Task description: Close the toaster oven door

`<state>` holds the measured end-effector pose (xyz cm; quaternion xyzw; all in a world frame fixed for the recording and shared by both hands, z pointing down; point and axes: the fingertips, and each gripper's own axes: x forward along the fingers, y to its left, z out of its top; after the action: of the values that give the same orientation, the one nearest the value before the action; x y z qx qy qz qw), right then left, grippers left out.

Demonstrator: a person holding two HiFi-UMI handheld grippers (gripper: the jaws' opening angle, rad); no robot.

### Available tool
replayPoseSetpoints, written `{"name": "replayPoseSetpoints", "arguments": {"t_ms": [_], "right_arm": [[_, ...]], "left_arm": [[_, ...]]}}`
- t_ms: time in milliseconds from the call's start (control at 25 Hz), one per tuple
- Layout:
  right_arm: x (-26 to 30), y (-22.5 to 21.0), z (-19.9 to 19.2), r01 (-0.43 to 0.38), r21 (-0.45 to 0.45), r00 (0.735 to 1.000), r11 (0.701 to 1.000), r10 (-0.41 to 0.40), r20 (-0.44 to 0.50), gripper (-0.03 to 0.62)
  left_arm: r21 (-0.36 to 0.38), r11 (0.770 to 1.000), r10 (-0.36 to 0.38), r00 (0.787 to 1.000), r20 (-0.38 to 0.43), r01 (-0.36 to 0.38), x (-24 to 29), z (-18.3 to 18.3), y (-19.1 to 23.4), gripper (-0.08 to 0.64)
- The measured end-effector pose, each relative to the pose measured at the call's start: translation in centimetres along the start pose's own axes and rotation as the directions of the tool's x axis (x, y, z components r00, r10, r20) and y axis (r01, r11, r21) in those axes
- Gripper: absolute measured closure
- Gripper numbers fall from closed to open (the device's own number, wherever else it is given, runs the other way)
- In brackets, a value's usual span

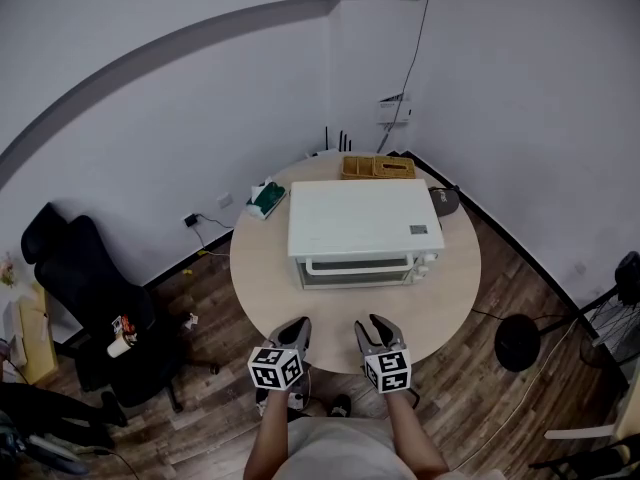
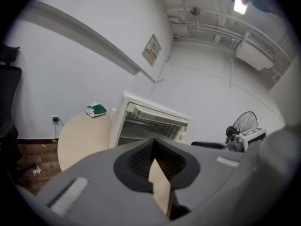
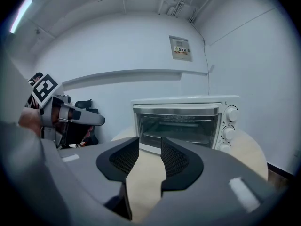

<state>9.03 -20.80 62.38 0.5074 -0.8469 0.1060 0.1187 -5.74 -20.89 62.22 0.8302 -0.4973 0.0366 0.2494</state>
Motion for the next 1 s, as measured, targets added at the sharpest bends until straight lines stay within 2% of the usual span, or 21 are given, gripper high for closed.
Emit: {"name": "replayPoseSetpoints", "arguments": {"t_ms": [280,360,440,600,680,1000], "right_arm": [[-0.4,0.2,-0.1,-0.003,0.005,1.000,1.000,0.003,0.004,0.453],[-0.6,0.3,-0.1,-0.008,0.008,1.000,1.000,0.008,0.009,0.508],[-0.7,0.3,-0.2,-0.008,0.012,1.000,1.000,0.008,0.016,0.530],[-1.2,-0.3,-0.2,-0.003,0.043,1.000,0.999,0.001,0.028,0.592],[-1.4,-0.7,-0.2,0.004,0.054,0.999,0.999,-0.005,0.033,0.592],[-1.5,-0.6,0.0,-0.008,0.060,0.999,0.998,0.006,0.031,0.592]], "left_arm": [[0.020,0.999,-0.035,0.999,0.022,0.034,-0.2,0.3,-0.9,0.503],[0.018,0.999,-0.040,0.999,0.021,0.039,-0.3,0.1,-0.9,0.503],[0.018,0.999,-0.042,0.999,0.009,0.041,-0.2,-0.2,-0.9,0.503],[0.068,0.997,-0.039,0.999,-0.020,0.040,0.1,-1.1,-1.2,0.503],[0.082,0.996,-0.041,0.999,-0.021,0.042,0.3,-1.1,-1.3,0.503],[0.061,0.997,-0.045,0.999,-0.020,0.046,0.6,-0.8,-1.5,0.502]]}}
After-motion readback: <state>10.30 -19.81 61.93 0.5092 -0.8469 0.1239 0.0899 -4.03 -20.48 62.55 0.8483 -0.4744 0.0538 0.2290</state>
